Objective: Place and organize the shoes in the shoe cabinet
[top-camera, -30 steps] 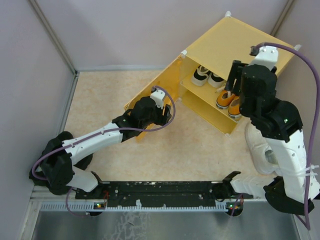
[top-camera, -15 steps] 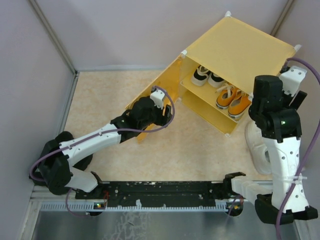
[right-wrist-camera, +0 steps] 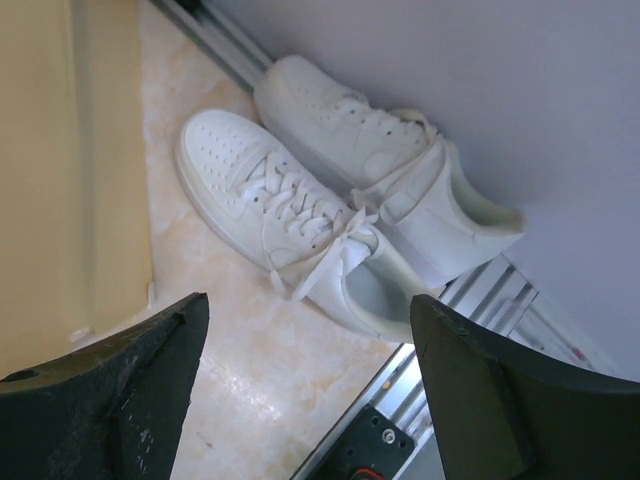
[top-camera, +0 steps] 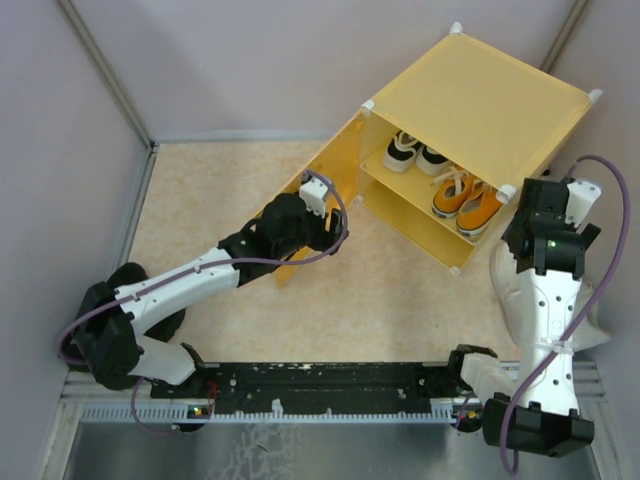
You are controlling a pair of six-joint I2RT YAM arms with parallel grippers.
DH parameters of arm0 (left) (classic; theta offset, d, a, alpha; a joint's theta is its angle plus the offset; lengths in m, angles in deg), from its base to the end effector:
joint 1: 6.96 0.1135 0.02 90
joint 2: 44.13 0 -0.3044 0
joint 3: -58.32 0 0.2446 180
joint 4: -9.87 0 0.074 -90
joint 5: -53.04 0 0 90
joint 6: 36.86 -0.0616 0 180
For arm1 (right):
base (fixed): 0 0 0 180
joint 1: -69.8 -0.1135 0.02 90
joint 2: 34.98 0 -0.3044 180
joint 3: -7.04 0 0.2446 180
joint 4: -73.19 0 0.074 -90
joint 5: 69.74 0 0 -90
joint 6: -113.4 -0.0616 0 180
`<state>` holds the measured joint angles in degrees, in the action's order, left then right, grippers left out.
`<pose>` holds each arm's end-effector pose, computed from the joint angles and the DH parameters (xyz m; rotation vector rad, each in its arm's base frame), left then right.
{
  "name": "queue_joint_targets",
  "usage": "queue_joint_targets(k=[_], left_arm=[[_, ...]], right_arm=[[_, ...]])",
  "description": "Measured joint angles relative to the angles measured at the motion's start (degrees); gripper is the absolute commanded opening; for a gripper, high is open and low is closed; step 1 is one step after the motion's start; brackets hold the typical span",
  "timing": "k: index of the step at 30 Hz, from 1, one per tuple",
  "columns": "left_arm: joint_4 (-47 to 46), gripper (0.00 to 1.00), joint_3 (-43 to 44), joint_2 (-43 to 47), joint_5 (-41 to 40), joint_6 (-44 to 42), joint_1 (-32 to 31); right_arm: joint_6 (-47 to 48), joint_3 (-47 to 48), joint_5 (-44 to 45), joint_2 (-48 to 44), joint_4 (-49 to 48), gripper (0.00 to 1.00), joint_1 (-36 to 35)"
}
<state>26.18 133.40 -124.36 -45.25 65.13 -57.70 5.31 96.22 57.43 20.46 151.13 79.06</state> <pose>0.2205 -0.2557 0.3422 0.5658 1.9043 -0.5809 0.1312 -0.0591 0.4142 0.8308 2.0814 -0.6717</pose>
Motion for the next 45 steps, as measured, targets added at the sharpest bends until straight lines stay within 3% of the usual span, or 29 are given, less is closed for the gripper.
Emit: queue_joint_targets(k=[8, 20, 45], left_arm=[[-1.3, 0.72, 0.0, 0.2, 2.4, 0.9, 0.0], [-2.3, 0.73, -0.1, 0.2, 6.4, 2.9, 0.0], [-4.6, 0.72, -3.6, 4.7, 7.6, 3.6, 0.0]], right_arm=[[-1.6, -10.1, -5.9, 1.7, -4.7, 0.82, 7.5], [-8.2, -17.7, -13.3, 3.0, -9.2, 0.82, 21.8], [-17.5, -30.0, -16.6, 2.8, -17.6, 0.81, 22.8]])
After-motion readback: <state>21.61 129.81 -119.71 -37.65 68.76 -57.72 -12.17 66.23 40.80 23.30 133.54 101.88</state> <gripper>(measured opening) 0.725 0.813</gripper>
